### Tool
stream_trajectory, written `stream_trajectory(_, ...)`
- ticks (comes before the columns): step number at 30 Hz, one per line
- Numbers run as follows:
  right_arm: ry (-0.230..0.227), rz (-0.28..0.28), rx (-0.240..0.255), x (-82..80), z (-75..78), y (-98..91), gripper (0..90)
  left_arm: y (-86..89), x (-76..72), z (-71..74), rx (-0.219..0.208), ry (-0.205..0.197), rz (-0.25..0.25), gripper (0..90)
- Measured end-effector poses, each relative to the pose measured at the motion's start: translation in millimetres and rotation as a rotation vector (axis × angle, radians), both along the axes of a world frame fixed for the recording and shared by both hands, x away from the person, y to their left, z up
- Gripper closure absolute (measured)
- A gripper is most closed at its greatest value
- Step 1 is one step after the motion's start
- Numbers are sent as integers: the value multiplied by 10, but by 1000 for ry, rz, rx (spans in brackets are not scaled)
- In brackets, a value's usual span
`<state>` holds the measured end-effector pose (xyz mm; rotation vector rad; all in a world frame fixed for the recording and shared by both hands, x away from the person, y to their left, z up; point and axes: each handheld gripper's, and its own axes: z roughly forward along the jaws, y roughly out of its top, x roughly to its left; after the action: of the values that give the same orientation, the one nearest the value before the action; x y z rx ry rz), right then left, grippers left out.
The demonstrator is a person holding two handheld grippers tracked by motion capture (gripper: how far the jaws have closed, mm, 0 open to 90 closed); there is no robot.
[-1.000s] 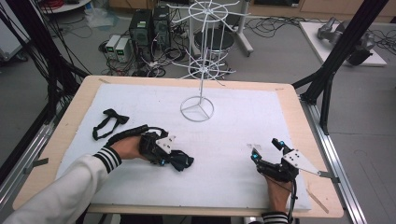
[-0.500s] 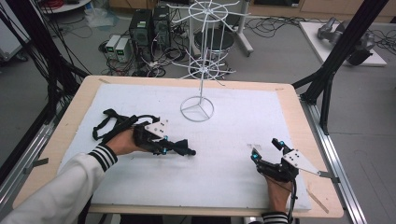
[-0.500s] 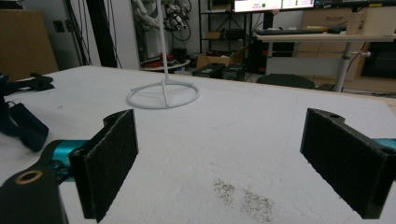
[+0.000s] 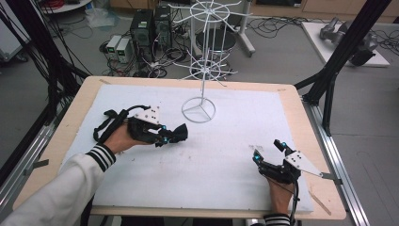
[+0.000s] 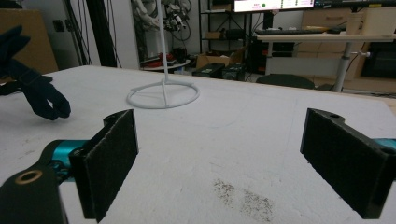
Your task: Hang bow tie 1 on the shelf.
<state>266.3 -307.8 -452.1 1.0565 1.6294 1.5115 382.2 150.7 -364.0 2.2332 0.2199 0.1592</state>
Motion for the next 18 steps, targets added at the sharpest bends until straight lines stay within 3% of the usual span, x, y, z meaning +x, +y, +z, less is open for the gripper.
stream_trajectory(9,1,2,3,0,0,0,106,159,37,92,-122,2,105,746)
stream_trajectory(18,1,2,3,0,0,0,106,291,61,166,-204,5,181,746)
